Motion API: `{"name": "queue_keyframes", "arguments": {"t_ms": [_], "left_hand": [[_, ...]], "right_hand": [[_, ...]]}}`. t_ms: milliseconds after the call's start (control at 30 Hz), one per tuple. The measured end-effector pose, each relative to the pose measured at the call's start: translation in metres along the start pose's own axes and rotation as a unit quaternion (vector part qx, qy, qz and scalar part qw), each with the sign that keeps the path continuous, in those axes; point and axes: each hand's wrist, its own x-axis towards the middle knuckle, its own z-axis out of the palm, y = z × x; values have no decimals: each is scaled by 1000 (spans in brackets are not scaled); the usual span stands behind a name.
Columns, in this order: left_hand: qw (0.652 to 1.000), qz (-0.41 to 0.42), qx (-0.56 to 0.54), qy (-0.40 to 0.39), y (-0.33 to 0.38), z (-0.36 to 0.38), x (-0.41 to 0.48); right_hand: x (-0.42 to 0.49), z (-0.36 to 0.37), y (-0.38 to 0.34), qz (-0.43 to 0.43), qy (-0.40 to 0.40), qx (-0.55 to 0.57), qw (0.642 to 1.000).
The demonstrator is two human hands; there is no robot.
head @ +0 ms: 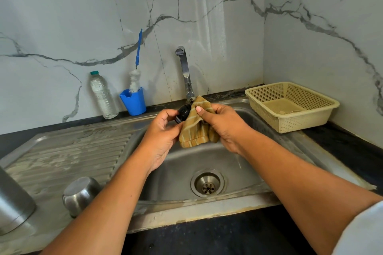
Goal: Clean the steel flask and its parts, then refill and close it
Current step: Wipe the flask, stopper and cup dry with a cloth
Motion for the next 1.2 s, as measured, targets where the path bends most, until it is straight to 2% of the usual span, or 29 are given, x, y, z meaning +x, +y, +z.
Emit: {"name": "queue_keyframes", "arguments": {"t_ms": [100,267,333,433,600,700,867,1000,1200], "left_hand": [[1000,-7,10,7,-1,-4,1],[997,-12,-73,-20,0,-9,3],[995,-13,-102,-12,2,-6,1],[995,-8,-98,17,12,-2,-7],[998,25,29,57,46,-14,-28],[985,57,141,81,65,-35,-47],[957,84,247,126,99,-90,-94],[922,87,343,155,119,-135,-133],[856,32,486,170,110,-183,-166]], "right_hand": [[-2,1,1,10,-35,3,999],[7,-5,2,-19,10,3,1000],[8,-10,3,-39,60,-94,993],[4,-17,1,-66,111,-263,956],[-20,-9,-16,-142,69,-393,906],[-32,14,-28,-197,19,-457,867],[-55,76,-52,-260,-80,-516,812],[-73,129,-60,-279,-144,-535,784],[-99,184,-47,-291,-202,-585,730]]}}
